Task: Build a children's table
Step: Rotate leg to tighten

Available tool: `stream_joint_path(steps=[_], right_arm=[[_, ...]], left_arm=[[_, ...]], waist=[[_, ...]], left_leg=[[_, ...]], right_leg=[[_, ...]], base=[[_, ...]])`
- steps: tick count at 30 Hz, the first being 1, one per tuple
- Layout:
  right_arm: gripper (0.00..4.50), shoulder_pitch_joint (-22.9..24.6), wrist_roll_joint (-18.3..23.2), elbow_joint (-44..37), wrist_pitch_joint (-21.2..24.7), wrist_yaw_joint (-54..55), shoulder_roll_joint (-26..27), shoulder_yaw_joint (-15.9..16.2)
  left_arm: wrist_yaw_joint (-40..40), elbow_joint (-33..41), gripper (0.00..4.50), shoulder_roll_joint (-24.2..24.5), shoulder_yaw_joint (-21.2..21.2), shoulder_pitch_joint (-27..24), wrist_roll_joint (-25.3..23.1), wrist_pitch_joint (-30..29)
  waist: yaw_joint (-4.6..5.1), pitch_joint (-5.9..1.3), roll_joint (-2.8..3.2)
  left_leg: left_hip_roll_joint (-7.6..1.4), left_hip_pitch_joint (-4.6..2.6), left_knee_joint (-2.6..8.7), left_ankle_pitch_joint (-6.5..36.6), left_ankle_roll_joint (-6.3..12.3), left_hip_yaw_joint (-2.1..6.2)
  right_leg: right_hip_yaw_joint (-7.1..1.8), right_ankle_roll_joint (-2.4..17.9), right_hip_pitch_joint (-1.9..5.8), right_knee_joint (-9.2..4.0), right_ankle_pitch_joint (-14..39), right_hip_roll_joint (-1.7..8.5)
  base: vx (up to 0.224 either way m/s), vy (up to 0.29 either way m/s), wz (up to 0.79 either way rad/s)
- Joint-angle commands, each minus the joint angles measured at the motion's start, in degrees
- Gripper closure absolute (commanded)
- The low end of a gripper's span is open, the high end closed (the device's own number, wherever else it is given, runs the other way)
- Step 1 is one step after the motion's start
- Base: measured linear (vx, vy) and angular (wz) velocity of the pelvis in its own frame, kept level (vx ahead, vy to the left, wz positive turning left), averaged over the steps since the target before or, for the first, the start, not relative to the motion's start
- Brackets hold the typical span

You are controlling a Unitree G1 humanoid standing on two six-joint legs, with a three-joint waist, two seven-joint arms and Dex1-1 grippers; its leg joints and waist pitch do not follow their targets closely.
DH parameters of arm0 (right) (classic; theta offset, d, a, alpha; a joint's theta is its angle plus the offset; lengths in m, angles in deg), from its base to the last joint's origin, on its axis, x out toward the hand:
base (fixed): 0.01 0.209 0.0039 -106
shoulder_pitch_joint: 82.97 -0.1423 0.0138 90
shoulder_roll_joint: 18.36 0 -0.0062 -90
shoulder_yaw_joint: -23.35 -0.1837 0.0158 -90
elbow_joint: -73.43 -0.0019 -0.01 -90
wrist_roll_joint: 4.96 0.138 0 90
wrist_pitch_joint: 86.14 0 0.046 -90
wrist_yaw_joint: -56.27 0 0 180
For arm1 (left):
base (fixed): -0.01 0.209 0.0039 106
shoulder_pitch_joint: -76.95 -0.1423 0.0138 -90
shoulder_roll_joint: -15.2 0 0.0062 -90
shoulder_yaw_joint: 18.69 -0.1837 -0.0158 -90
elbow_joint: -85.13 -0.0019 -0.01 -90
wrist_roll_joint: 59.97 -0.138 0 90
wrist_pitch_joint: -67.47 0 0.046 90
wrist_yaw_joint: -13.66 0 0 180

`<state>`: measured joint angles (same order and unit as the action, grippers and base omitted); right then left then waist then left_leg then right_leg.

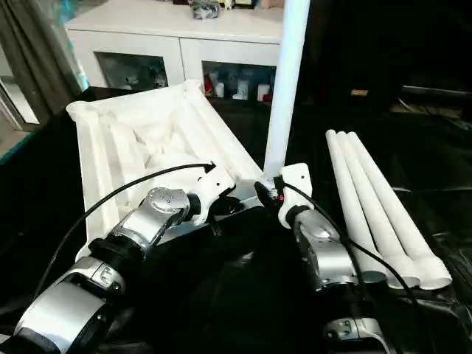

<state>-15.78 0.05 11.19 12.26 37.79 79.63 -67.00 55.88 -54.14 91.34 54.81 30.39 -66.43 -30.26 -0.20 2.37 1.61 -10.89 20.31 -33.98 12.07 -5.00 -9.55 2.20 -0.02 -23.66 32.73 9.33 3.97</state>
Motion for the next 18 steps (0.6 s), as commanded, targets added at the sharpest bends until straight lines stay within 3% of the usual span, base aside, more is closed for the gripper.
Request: stream_joint_path(steps=[1, 3, 4, 6, 8, 9, 12, 14, 16, 18], right_arm=[[0.94, 0.6, 0.6, 0.0, -0.1, -5.6, 1.0, 4.1], [0.69, 0.5, 0.5, -0.1, -0.3, -6.1, 0.5, 4.1], [0.69, 0.8, 1.0, -0.8, -0.7, -9.0, -1.3, 4.2], [0.69, 1.2, 1.5, -1.8, -0.9, -12.3, -3.0, 4.4], [0.69, 2.0, 2.3, -3.7, -1.0, -16.6, -5.4, 4.7], [0.69, 2.3, 2.7, -4.4, -1.0, -18.2, -6.2, 4.7], [0.69, 4.2, 5.5, -8.8, -0.1, -27.4, -11.2, 4.9], [0.69, 5.2, 6.7, -11.0, 0.4, -32.3, -14.1, 5.2], [0.69, 5.8, 7.6, -12.6, 0.6, -35.9, -16.3, 5.4], [0.69, 6.1, 8.1, -13.4, 0.9, -38.1, -17.9, 5.7]], left_arm=[[1.8, 1.1, 4.50, -1.0, -0.2, 0.7, 0.9, 3.1], [2.4, 1.3, 4.50, -0.7, -0.3, 0.5, 0.9, 3.4], [4.8, 2.4, 4.50, 0.7, -0.8, -0.4, 1.1, 4.3], [6.9, 3.4, 4.50, 1.8, -1.0, -1.1, 1.4, 4.8], [9.5, 4.7, 4.50, 3.2, -1.1, -2.0, 1.9, 5.2], [10.3, 5.2, 4.50, 3.7, -1.1, -2.3, 2.0, 5.3], [16.3, 8.4, 4.50, 6.4, -1.6, -4.1, 3.4, 6.4], [19.7, 10.2, 4.50, 8.2, -2.3, -5.2, 3.9, 7.4], [23.3, 12.3, 4.50, 9.7, -2.8, -6.4, 4.7, 7.8], [25.8, 14.4, 4.50, 10.7, -2.9, -7.3, 5.6, 7.0]], waist=[[-0.18, -2.82, -0.93], [-0.26, -2.92, -0.76], [-0.27, -3.03, -1.07], [-0.35, -3.05, -1.01], [-0.61, -3.16, -0.87], [-0.60, -3.24, -1.10], [-0.96, -3.60, -0.97], [-1.33, -3.84, -0.90], [-1.71, -3.76, -0.78], [-1.93, -3.65, -0.84]], left_leg=[[-1.01, 0.43, 4.79, 16.5, 4.00, 0.39], [-1.18, 0.55, 4.82, 15.2, 4.54, 0.32], [-1.13, 0.51, 4.58, 14.6, 5.00, 0.11], [-1.13, 0.78, 4.51, 13.7, 5.59, 0.11], [-1.40, 0.50, 4.26, 12.7, 6.73, -0.09], [-1.40, 0.51, 4.16, 12.1, 6.91, -0.19], [-1.55, 0.69, 3.88, 8.1, 8.36, -0.20], [-1.70, 0.83, 3.55, 4.8, 10.23, -0.21], [-1.93, 0.53, 3.46, 4.4, 11.34, -0.35], [-2.02, 0.41, 3.53, 5.0, 10.78, -0.39]], right_leg=[[-1.06, 8.2, 2.73, -5.25, 26.7, 2.99], [-1.02, 9.5, 2.94, -4.82, 23.6, 3.26], [-1.10, 10.5, 2.99, -4.61, 21.9, 3.33], [-1.17, 11.1, 3.25, -4.38, 20.6, 3.43], [-1.25, 12.2, 3.16, -4.15, 18.5, 3.52], [-1.25, 12.6, 3.18, -4.06, 17.6, 3.51], [-1.20, 14.4, 3.64, -3.14, 11.6, 3.57], [-1.19, 16.2, 3.79, -2.25, 4.7, 3.48], [-1.19, 17.3, 3.49, -2.06, 3.3, 3.51], [-1.19, 17.3, 3.47, -2.14, 4.7, 3.57]], base=[[0.000, 0.000, 0.00], [0.000, 0.000, 0.00], [0.000, 0.000, 0.00], [0.000, 0.000, 0.00], [0.000, 0.000, 0.00], [0.000, 0.000, 0.00], [0.000, 0.000, 0.00], [0.000, 0.000, 0.00], [0.000, 0.000, 0.00], [0.000, 0.000, 0.00]])
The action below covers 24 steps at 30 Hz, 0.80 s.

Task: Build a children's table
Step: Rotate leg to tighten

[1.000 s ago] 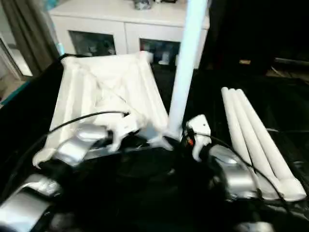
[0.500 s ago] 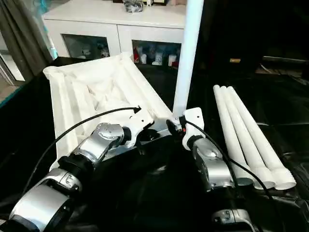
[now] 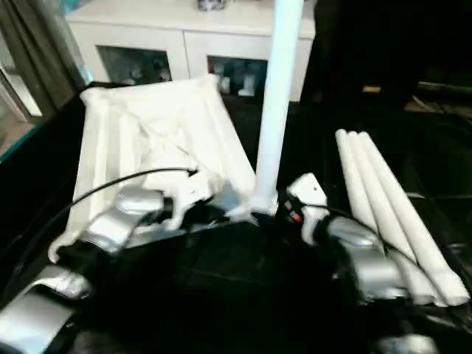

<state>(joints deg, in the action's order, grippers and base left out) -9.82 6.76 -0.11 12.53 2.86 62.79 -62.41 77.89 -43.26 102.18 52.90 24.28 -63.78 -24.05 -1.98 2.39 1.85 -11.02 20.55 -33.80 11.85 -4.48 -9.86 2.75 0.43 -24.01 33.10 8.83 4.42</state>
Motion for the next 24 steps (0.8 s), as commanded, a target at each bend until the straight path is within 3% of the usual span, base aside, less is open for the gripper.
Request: stream_joint_path(steps=[1, 3, 9, 17, 24], right_arm=[[0.69, 0.2, 1.4, -2.3, 0.6, -3.8, -1.5, 1.2], [0.69, 0.3, 1.3, -2.6, 0.6, -5.2, -2.5, 1.5], [0.69, 0.1, 1.0, -2.7, 0.8, -7.0, -3.4, 2.6], [0.69, 0.8, 0.8, -3.6, 1.0, -9.4, -4.3, 4.1], [1.19, 0.2, 1.5, -2.8, 1.4, -9.5, -4.1, 3.8]], left_arm=[[4.6, 4.2, 4.50, 0.2, -1.0, -1.5, 3.2, 0.7], [6.1, 5.8, 4.50, 1.0, -1.1, -2.2, 3.7, -0.1], [6.7, 7.1, 4.50, 1.6, -1.0, -2.8, 3.8, -0.4], [6.9, 8.1, 4.50, 1.9, -0.7, -3.1, 3.8, -1.1], [6.5, 7.8, 4.50, 2.0, -0.5, -2.9, 3.7, -1.3]], waist=[[-0.32, -3.66, -1.05], [-0.70, -3.54, -1.04], [-0.88, -3.44, -1.34], [-1.12, -3.72, -1.35], [-1.27, -3.76, -1.50]], left_leg=[[-1.97, 0.06, 3.40, 5.6, 10.01, -0.09], [-2.08, -0.22, 3.50, 6.8, 8.99, -0.29], [-1.85, 0.02, 3.70, 8.2, 7.01, -0.20], [-1.75, 0.18, 3.26, 4.5, 8.58, -0.27], [-1.67, 0.18, 3.18, 4.5, 8.45, -0.28]], right_leg=[[-1.73, 16.9, 3.81, -2.55, 5.8, 3.17], [-1.83, 16.7, 3.61, -2.67, 7.6, 3.09], [-1.83, 14.5, 3.80, -2.92, 11.7, 3.20], [-1.80, 15.1, 3.81, -2.40, 7.1, 3.03], [-1.76, 14.7, 3.86, -2.43, 8.4, 3.01]], base=[[0.000, 0.000, 0.00], [0.000, 0.000, 0.00], [0.000, 0.000, 0.00], [0.000, 0.000, 0.00], [0.000, 0.000, 0.00]])
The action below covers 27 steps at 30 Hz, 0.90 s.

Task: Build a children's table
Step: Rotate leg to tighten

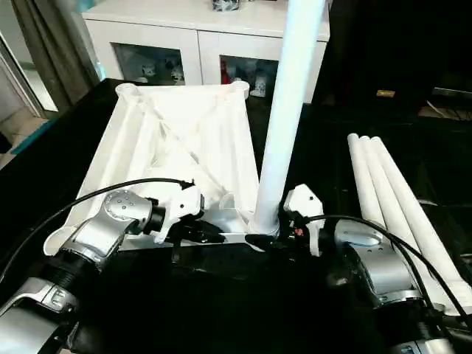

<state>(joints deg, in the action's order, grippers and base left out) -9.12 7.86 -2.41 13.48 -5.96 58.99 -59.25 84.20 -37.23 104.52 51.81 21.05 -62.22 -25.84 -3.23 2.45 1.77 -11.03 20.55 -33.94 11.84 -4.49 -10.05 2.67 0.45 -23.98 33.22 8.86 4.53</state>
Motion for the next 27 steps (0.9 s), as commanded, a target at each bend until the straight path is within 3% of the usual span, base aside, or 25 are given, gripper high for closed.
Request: stream_joint_path(steps=[1, 9, 14, 18, 21, 27], right_arm=[[1.37, -0.5, 0.5, -0.5, 0.6, -0.7, -0.1, 0.6], [1.74, 0.4, 0.6, -0.2, 1.5, 2.5, 2.1, -0.2], [1.78, -0.7, -2.5, 4.4, 0.6, 12.2, 5.7, -1.8], [1.78, -2.1, -4.0, 7.6, 1.4, 23.8, 11.7, -3.9], [1.78, -2.7, -4.5, 8.4, 1.6, 27.4, 14.2, -4.0], [1.78, -5.1, -7.5, 11.9, 1.4, 36.8, 19.6, -3.1]], left_arm=[[0.1, 1.8, 4.50, -0.3, 0.7, 0.4, 2.1, 0.4], [-0.6, 1.8, 4.50, -0.3, 0.8, 0.3, 1.7, -0.2], [-8.7, -1.3, 4.50, -2.6, 2.0, 2.0, -0.5, -2.4], [-20.1, -4.8, 4.50, -7.2, 3.4, 4.5, -2.7, -5.5], [-22.9, -5.1, 4.50, -9.5, 3.3, 4.9, -2.8, -7.3], [-28.8, -7.2, 4.50, -14.5, 2.3, 6.1, -4.0, -8.6]], waist=[[-0.06, -3.84, -1.45], [-0.16, -3.90, -1.32], [0.61, -3.47, -1.27], [1.16, -3.49, -1.28], [1.26, -3.45, -1.36], [1.50, -3.62, -1.15]], left_leg=[[-1.66, 0.17, 3.27, 4.2, 8.59, -0.10], [-1.67, 0.18, 3.20, 3.7, 8.62, -0.06], [-1.38, 0.10, 3.47, 7.8, 5.81, -0.08], [-1.09, 0.09, 3.64, 9.1, 3.78, 0.19], [-1.06, 0.16, 3.58, 9.0, 4.28, 0.11], [-0.90, 0.19, 3.46, 7.7, 4.80, 0.09]], right_leg=[[-1.69, 14.8, 3.82, -2.47, 7.8, 2.90], [-1.64, 14.9, 3.82, -2.37, 7.5, 2.88], [-1.60, 13.4, 3.55, -3.25, 14.0, 2.80], [-1.48, 11.2, 3.72, -3.79, 18.8, 2.85], [-1.55, 10.8, 3.64, -3.87, 18.6, 2.74], [-1.53, 12.0, 3.63, -3.65, 14.9, 2.60]], base=[[0.000, 0.000, 0.00], [0.000, 0.000, 0.00], [0.000, 0.000, 0.00], [0.000, 0.000, 0.00], [0.000, 0.000, 0.00], [0.000, 0.000, 0.00]])
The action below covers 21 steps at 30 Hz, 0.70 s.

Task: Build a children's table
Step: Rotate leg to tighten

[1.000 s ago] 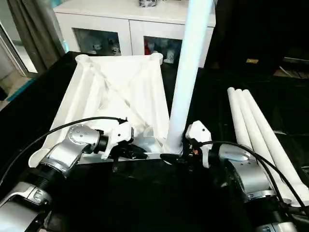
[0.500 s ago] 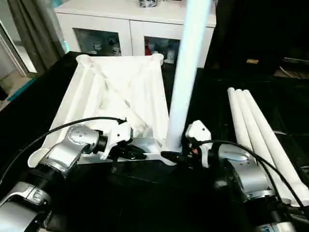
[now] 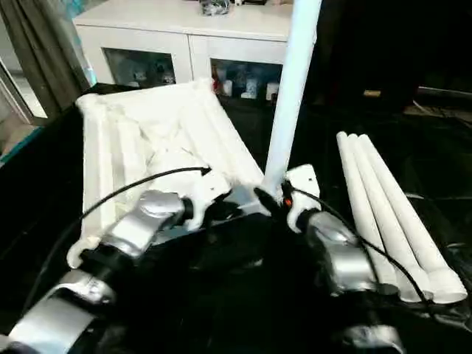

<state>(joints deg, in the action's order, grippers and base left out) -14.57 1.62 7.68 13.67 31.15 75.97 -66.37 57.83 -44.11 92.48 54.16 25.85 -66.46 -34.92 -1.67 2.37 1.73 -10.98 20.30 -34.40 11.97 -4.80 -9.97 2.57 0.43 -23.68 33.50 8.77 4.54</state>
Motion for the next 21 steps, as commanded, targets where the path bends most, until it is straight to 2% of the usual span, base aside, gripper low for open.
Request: stream_joint_path(steps=[1, 2, 3, 4, 6, 12, 14, 15, 18, 19, 20, 21], right_arm=[[1.78, 0.1, -1.4, 2.2, 1.2, 0.2, 3.1, 4.0], [1.78, -0.3, -1.4, 2.9, 0.5, 0.4, 4.1, 4.0], [1.43, -0.4, -1.4, 3.0, -0.1, 0.1, 4.6, 4.1], [1.43, -0.5, -1.1, 3.0, -0.2, -0.2, 4.9, 4.0], [1.06, -0.5, -1.2, 2.7, -0.6, -0.2, 4.9, 4.1], [0.98, 0.1, 0.3, 0.3, -2.0, -4.5, 2.4, 3.7], [0.98, 1.1, 0.9, -2.0, -2.3, -7.6, 0.4, 3.6], [0.98, 1.2, 1.1, -2.3, -2.3, -7.9, 0.1, 3.5], [0.98, 2.7, 2.5, -5.5, -2.0, -11.8, -2.5, 3.1], [0.98, 3.7, 3.6, -7.6, -1.4, -14.4, -4.1, 2.8], [0.98, 4.4, 4.3, -8.9, -1.0, -16.1, -5.1, 2.6], [0.98, 5.1, 4.7, -10.0, -0.7, -17.7, -6.2, 2.9]], left_arm=[[-2.8, -0.7, 4.50, -2.8, 0.0, 1.6, 0.1, 0.7], [-4.0, -1.6, 4.50, -3.7, 0.3, 2.2, 0.0, 1.1], [-4.5, -1.9, 4.50, -4.1, 0.5, 2.6, 0.1, 1.3], [-4.5, -2.0, 4.50, -4.2, 0.5, 2.7, 0.2, 1.4], [-3.9, -1.5, 4.50, -4.2, 0.4, 2.6, 0.4, 1.7], [0.9, 1.3, 4.50, -2.7, -0.2, 1.0, 1.9, 4.4], [3.8, 2.4, 4.50, -1.5, -0.4, 0.0, 2.6, 5.8], [4.1, 2.6, 4.50, -1.4, -0.5, -0.1, 2.7, 5.8], [7.3, 4.5, 4.50, 0.3, -0.7, -1.5, 3.5, 5.9], [9.4, 5.9, 4.50, 1.4, -0.8, -2.4, 4.3, 6.4], [10.9, 6.8, 4.50, 2.1, -0.8, -3.0, 4.9, 6.8], [12.0, 7.4, 4.50, 2.8, -0.9, -3.4, 5.2, 6.9]], waist=[[-0.11, -3.60, -1.09], [-0.05, -3.59, -1.06], [-0.06, -3.59, -1.00], [-0.19, -3.57, -0.98], [-0.21, -3.52, -1.02], [-0.24, -3.60, -1.12], [-0.32, -3.70, -1.19], [-0.42, -3.67, -1.16], [-0.50, -3.73, -1.20], [-0.52, -3.65, -0.97], [-0.57, -3.55, -1.15], [-0.52, -3.61, -1.13]], left_leg=[[-0.97, 0.50, 3.91, 7.4, 5.42, 0.03], [-0.96, 0.52, 3.91, 7.5, 5.55, 0.02], [-0.91, 0.42, 3.88, 7.9, 5.65, -0.03], [-0.97, 0.38, 3.95, 8.1, 5.72, 0.00], [-1.04, 0.47, 4.02, 8.4, 5.81, 0.05], [-1.14, 0.51, 3.99, 8.3, 6.40, 0.08], [-1.15, 0.58, 3.89, 7.2, 7.04, 0.08], [-1.19, 0.69, 3.81, 6.4, 7.96, -0.02], [-1.31, 0.68, 3.79, 6.2, 8.45, 0.03], [-1.35, 0.62, 3.83, 6.3, 8.55, 0.03], [-1.43, 0.75, 3.91, 7.0, 8.62, 0.06], [-1.47, 0.69, 3.88, 7.2, 8.65, 0.04]], right_leg=[[-1.49, 12.2, 3.42, -3.84, 14.5, 2.67], [-1.48, 12.2, 3.37, -3.86, 14.4, 2.65], [-1.45, 12.2, 3.37, -3.98, 14.6, 2.61], [-1.46, 12.2, 3.38, -3.99, 14.8, 2.67], [-1.42, 12.1, 3.44, -3.99, 15.0, 2.69], [-1.50, 12.5, 3.52, -3.83, 14.0, 2.77], [-1.50, 12.9, 3.66, -3.61, 12.0, 2.76], [-1.56, 13.5, 3.61, -3.49, 10.2, 2.79], [-1.50, 13.8, 3.66, -3.31, 9.7, 2.79], [-1.51, 14.0, 3.52, -3.40, 10.0, 2.80], [-1.51, 13.7, 3.72, -3.44, 10.8, 2.84], [-1.54, 13.8, 3.60, -3.44, 11.0, 2.85]], base=[[0.000, 0.000, 0.00], [0.000, 0.000, 0.00], [0.000, 0.000, 0.00], [0.000, 0.000, 0.00], [0.000, 0.000, 0.00], [0.000, 0.000, 0.00], [0.000, 0.000, 0.00], [0.000, 0.000, 0.00], [0.000, 0.000, 0.00], [0.000, 0.000, 0.00], [0.000, 0.000, 0.00], [0.000, 0.000, 0.00]])
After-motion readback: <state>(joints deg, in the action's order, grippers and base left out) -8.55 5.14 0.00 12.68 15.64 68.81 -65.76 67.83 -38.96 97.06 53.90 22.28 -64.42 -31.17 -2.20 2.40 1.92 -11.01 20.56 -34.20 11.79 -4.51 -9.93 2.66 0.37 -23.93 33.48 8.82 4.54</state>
